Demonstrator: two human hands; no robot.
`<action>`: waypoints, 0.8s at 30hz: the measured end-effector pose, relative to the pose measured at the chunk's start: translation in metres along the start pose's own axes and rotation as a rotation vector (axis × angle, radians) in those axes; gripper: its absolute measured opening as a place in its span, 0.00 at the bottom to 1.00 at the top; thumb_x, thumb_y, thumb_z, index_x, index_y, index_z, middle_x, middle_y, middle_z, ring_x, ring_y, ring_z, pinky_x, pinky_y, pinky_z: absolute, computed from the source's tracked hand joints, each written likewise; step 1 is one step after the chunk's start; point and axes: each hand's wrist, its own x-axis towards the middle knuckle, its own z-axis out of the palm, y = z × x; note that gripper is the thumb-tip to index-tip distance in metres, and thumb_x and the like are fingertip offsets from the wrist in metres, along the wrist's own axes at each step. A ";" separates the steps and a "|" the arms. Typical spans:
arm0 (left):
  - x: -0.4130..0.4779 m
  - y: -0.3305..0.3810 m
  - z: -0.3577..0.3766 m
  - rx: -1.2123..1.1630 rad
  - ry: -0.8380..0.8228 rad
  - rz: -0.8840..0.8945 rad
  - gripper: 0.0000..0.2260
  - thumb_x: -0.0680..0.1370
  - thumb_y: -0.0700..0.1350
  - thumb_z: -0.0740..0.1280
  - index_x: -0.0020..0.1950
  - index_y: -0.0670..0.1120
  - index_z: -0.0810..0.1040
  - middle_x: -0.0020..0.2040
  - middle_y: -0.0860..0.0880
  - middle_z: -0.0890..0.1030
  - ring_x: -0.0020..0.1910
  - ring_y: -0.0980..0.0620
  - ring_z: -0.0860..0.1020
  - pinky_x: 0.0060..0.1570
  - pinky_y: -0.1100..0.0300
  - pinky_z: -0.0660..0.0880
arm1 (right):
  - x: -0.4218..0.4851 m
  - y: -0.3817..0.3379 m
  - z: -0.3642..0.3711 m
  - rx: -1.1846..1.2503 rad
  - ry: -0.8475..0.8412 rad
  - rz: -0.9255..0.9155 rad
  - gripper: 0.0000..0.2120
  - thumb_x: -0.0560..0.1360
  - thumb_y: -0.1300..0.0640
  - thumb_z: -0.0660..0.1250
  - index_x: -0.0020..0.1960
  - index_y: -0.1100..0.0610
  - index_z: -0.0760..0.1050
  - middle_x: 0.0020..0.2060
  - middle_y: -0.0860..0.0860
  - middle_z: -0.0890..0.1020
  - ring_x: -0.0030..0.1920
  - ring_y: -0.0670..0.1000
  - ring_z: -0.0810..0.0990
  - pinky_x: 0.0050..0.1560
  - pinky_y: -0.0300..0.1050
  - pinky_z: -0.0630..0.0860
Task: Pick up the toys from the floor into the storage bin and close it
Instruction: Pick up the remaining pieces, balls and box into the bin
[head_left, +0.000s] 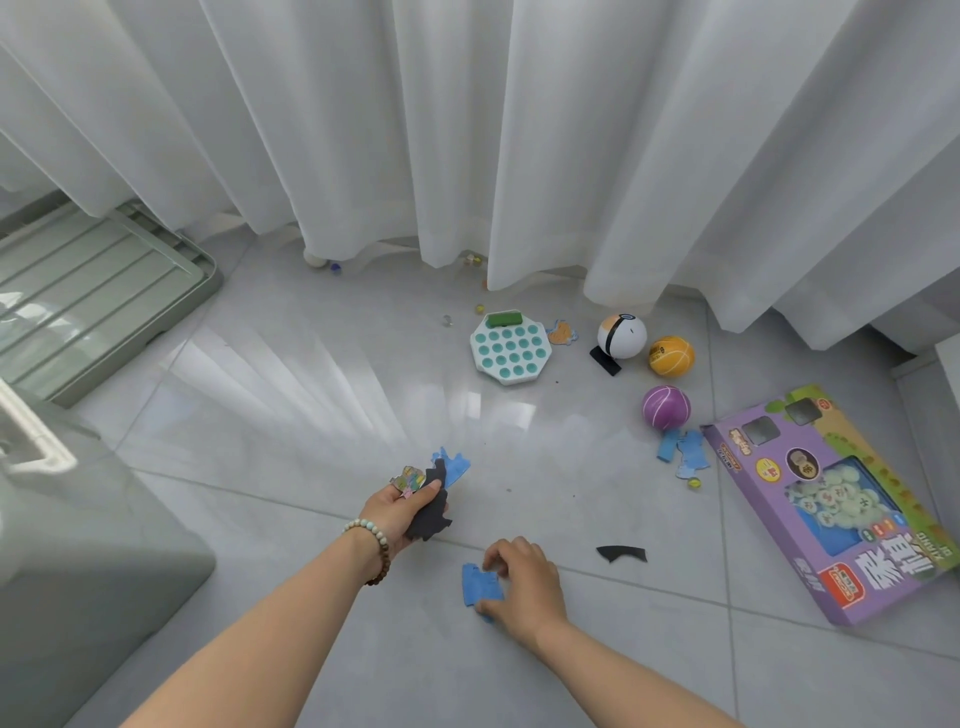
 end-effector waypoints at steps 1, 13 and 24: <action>0.000 0.000 -0.003 0.001 0.004 0.001 0.09 0.75 0.39 0.69 0.54 0.41 0.75 0.45 0.43 0.81 0.43 0.48 0.81 0.46 0.54 0.78 | 0.000 0.000 0.002 -0.002 0.002 0.009 0.18 0.63 0.54 0.74 0.44 0.44 0.67 0.43 0.41 0.69 0.48 0.44 0.68 0.49 0.36 0.63; -0.009 0.006 0.016 -0.044 -0.102 -0.016 0.08 0.77 0.40 0.66 0.54 0.39 0.76 0.42 0.42 0.81 0.38 0.47 0.80 0.32 0.61 0.79 | 0.044 -0.006 -0.086 1.121 0.416 0.412 0.04 0.72 0.64 0.70 0.44 0.59 0.75 0.38 0.56 0.82 0.34 0.50 0.79 0.38 0.40 0.77; -0.014 0.011 0.089 0.033 -0.342 -0.030 0.13 0.79 0.44 0.63 0.61 0.39 0.74 0.45 0.44 0.81 0.34 0.52 0.83 0.35 0.63 0.79 | 0.027 -0.016 -0.117 0.949 0.264 0.208 0.05 0.71 0.58 0.73 0.41 0.57 0.77 0.34 0.49 0.78 0.32 0.45 0.73 0.34 0.36 0.69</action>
